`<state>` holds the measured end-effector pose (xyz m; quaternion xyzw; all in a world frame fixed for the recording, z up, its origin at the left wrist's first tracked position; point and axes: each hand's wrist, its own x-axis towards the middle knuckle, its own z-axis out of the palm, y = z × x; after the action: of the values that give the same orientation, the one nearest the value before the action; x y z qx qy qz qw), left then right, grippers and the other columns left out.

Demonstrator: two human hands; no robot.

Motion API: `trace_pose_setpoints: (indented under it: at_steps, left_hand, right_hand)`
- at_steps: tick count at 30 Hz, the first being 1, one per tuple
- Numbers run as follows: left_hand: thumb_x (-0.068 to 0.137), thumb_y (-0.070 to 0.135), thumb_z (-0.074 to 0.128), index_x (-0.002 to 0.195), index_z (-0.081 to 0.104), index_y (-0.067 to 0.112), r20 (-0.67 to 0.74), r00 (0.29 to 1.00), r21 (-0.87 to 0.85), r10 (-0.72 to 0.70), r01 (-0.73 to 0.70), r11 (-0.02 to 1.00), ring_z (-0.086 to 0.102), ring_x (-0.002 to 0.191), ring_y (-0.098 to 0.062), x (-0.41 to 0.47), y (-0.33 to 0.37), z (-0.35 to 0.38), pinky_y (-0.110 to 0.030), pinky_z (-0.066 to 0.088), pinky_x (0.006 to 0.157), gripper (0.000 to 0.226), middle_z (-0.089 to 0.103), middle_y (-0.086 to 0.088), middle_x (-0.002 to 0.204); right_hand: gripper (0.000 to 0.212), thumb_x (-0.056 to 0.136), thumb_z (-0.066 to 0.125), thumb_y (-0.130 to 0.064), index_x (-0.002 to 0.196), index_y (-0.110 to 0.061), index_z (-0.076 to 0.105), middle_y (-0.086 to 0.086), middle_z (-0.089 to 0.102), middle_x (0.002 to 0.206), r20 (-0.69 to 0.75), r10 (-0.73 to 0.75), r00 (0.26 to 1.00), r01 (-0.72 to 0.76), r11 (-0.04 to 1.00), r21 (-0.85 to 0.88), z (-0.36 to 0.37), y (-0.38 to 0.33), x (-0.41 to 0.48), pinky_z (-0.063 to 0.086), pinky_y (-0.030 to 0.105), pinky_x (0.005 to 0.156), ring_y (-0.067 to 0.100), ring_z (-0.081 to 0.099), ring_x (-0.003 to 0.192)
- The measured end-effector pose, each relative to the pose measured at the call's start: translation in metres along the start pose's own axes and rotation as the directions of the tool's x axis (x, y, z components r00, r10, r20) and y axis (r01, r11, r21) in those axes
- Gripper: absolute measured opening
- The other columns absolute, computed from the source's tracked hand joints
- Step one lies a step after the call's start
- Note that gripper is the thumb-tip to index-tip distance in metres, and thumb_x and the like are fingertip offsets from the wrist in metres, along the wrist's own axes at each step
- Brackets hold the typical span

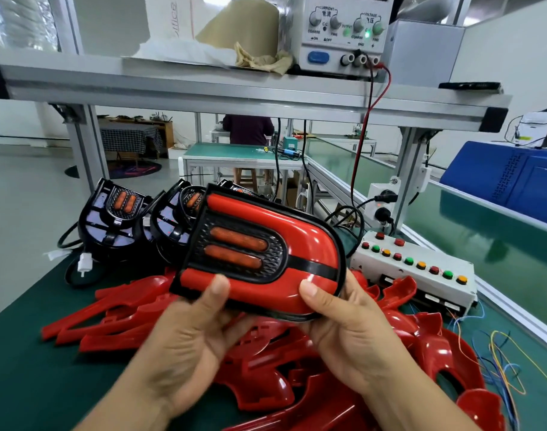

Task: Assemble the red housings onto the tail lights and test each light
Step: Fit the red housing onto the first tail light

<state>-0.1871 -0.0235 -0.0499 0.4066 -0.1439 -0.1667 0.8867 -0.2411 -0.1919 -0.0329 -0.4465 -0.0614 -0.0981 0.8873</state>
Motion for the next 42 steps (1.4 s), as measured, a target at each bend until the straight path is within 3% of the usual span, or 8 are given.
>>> trace_pose_setpoints:
  at_steps: [3,6,8,11,20,25,35,42]
  left_hand:
    - [0.035,0.044,0.099,0.113,0.069,0.017,-0.069,0.997,0.135,0.042,-0.032,0.990,0.071,0.101,-0.027,0.004,0.022,-0.016,-0.034,0.059,0.071,0.087,0.069,-0.013,0.120]
    - [0.066,0.033,0.085,0.112,0.071,0.019,0.011,1.000,0.234,0.007,-0.009,0.972,0.070,0.105,-0.028,0.002,0.027,-0.019,-0.033,0.060,0.073,0.051,0.070,-0.013,0.120]
    - [0.072,0.031,0.078,0.108,0.072,0.019,0.039,0.999,0.295,0.006,-0.017,0.955,0.069,0.106,-0.029,0.000,0.027,-0.017,-0.033,0.060,0.076,0.039,0.070,-0.012,0.119]
    - [0.063,0.044,0.088,0.113,0.069,0.021,0.100,0.995,0.367,-0.004,-0.033,0.930,0.066,0.113,-0.024,-0.002,0.031,-0.016,-0.031,0.057,0.086,0.058,0.069,-0.008,0.122]
    - [0.077,0.025,0.070,0.110,0.070,0.023,0.092,0.994,0.330,0.066,-0.093,0.939,0.067,0.112,-0.028,0.000,0.023,-0.017,-0.033,0.056,0.090,0.033,0.070,-0.012,0.119]
    - [0.074,0.029,0.071,0.108,0.072,0.024,0.100,0.992,0.326,0.071,-0.101,0.940,0.067,0.111,-0.026,0.000,0.021,-0.019,-0.029,0.057,0.083,0.034,0.070,-0.011,0.119]
    - [0.085,0.021,0.062,0.117,0.069,0.026,0.169,0.985,0.246,-0.018,-0.025,0.969,0.062,0.120,-0.026,0.001,0.020,-0.022,-0.032,0.056,0.087,0.033,0.065,-0.010,0.130]
    - [0.081,0.028,0.071,0.126,0.063,0.030,0.190,0.981,0.232,-0.040,-0.005,0.973,0.060,0.123,-0.027,-0.001,0.024,-0.023,-0.033,0.056,0.088,0.045,0.062,-0.008,0.134]
  right_hand:
    - [0.054,0.066,0.075,0.005,0.117,-0.005,0.061,0.024,0.069,0.109,0.008,0.005,1.000,-0.005,1.000,0.014,-0.005,-0.004,0.002,0.059,0.044,0.070,0.036,0.071,0.093]
    - [0.063,0.061,0.079,-0.001,0.120,-0.004,0.059,0.025,0.068,0.112,0.022,0.016,1.000,-0.015,1.000,-0.028,-0.006,-0.003,0.003,0.059,0.042,0.072,0.037,0.069,0.097]
    - [0.065,0.062,0.080,0.002,0.122,-0.003,0.057,0.025,0.068,0.112,0.016,0.012,1.000,-0.011,0.999,-0.045,-0.008,-0.003,0.004,0.059,0.039,0.071,0.035,0.070,0.096]
    - [0.063,0.060,0.080,-0.001,0.119,-0.004,0.058,0.024,0.069,0.109,0.011,0.018,1.000,-0.018,1.000,-0.026,-0.010,-0.006,0.005,0.059,0.039,0.069,0.034,0.071,0.093]
    - [0.059,0.060,0.078,-0.002,0.117,-0.009,0.062,0.022,0.069,0.113,0.025,-0.003,1.000,0.005,0.997,-0.079,-0.011,-0.007,0.004,0.059,0.035,0.072,0.034,0.070,0.098]
    - [0.059,0.068,0.076,0.005,0.123,-0.007,0.057,0.023,0.068,0.115,0.013,-0.005,1.000,0.007,0.996,-0.094,-0.009,-0.007,0.003,0.059,0.035,0.073,0.036,0.069,0.100]
    - [0.069,0.061,0.085,-0.014,0.123,-0.002,0.055,0.024,0.068,0.111,0.029,0.019,0.999,-0.018,0.999,-0.044,-0.006,-0.013,0.002,0.059,0.037,0.071,0.033,0.070,0.095]
    - [0.063,0.072,0.070,-0.020,0.127,0.002,0.052,0.026,0.066,0.117,0.071,0.050,0.996,-0.053,0.998,0.037,-0.008,-0.016,0.002,0.058,0.043,0.077,0.034,0.069,0.099]
